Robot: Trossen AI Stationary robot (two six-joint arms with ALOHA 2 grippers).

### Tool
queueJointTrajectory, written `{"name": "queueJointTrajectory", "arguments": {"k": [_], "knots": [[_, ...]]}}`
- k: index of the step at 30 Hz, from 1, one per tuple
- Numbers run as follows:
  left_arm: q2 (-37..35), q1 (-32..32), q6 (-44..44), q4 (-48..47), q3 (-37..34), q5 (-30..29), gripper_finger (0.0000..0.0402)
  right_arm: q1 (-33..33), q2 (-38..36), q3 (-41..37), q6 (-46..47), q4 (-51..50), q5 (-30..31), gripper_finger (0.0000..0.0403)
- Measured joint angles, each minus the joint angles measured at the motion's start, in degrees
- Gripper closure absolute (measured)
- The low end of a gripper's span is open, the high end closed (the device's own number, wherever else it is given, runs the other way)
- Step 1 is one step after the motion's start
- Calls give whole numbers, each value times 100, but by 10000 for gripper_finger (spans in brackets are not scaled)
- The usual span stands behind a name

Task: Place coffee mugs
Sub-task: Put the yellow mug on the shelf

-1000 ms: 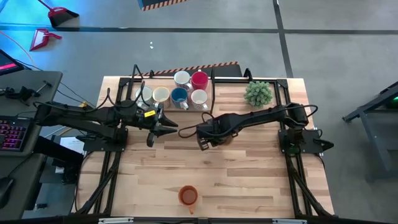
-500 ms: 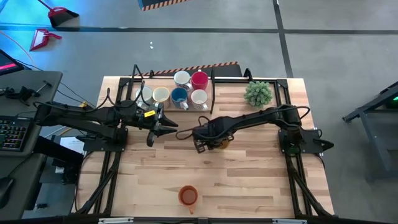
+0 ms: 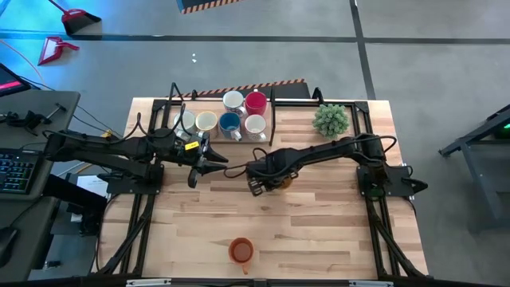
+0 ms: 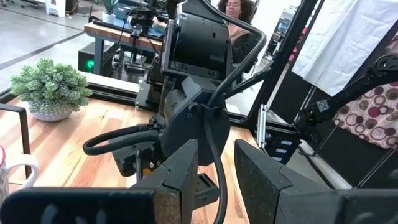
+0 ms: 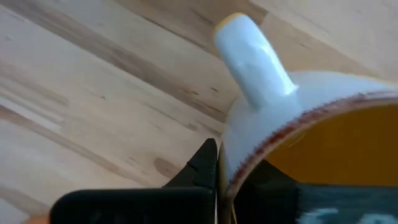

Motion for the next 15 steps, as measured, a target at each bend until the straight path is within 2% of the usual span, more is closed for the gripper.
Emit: {"name": "queueJointTrajectory", "arguments": {"k": [9,15], "knots": [[0,2,48,-2,0,-4,308,-1,7,2,-8,33,-140,321],[0,1,108,-13,0,-4,308,0,-150,4,-182,89,-245,295]]}}
